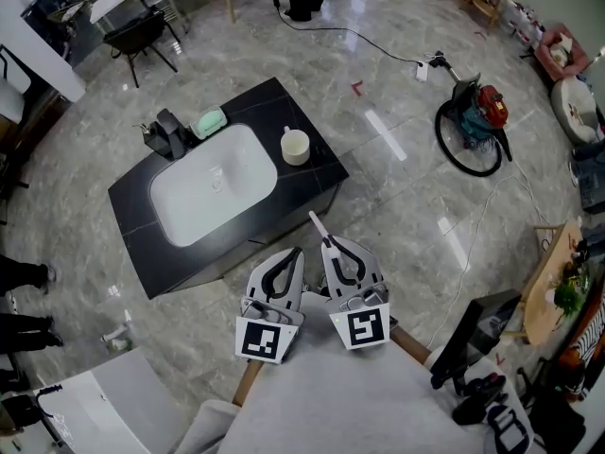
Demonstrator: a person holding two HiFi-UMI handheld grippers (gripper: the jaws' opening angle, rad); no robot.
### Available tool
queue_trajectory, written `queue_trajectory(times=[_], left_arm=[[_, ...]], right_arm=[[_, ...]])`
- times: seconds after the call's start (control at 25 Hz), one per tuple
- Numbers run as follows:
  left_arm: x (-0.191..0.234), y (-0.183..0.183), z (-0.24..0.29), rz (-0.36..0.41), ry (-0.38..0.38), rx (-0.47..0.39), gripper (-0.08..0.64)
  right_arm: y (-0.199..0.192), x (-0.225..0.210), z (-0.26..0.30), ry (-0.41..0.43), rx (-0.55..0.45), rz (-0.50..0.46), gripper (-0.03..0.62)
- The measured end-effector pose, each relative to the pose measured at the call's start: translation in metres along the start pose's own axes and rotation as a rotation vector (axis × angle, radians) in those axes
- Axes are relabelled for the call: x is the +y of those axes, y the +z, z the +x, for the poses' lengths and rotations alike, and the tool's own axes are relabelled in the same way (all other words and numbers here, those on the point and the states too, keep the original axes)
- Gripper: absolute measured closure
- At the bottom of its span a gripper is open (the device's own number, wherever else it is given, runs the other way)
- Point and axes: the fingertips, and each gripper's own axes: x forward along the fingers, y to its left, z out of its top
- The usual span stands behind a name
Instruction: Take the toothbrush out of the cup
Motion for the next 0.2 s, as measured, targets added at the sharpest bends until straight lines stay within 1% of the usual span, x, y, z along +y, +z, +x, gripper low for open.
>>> queue_trajectory(times=[0.04, 0.08, 0.12, 0.2], left_arm=[[0.000, 0.000, 0.000, 0.000, 0.000, 0.001, 0.557], [0.000, 0.000, 0.000, 0.001, 0.000, 0.001, 0.555], [0.000, 0.000, -0.001, 0.001, 0.000, 0.001, 0.557], [0.001, 0.000, -0.001, -0.002, 0.001, 0.001, 0.555]], right_arm=[[-0.002, 0.001, 0.000, 0.007, 0.015, -0.015, 0.569], [-0.001, 0.001, 0.000, 0.003, 0.005, -0.002, 0.569], [0.003, 0.000, 0.000, -0.013, -0.026, 0.035, 0.569], [0.015, -0.005, 0.001, -0.064, -0.128, 0.154, 0.569]])
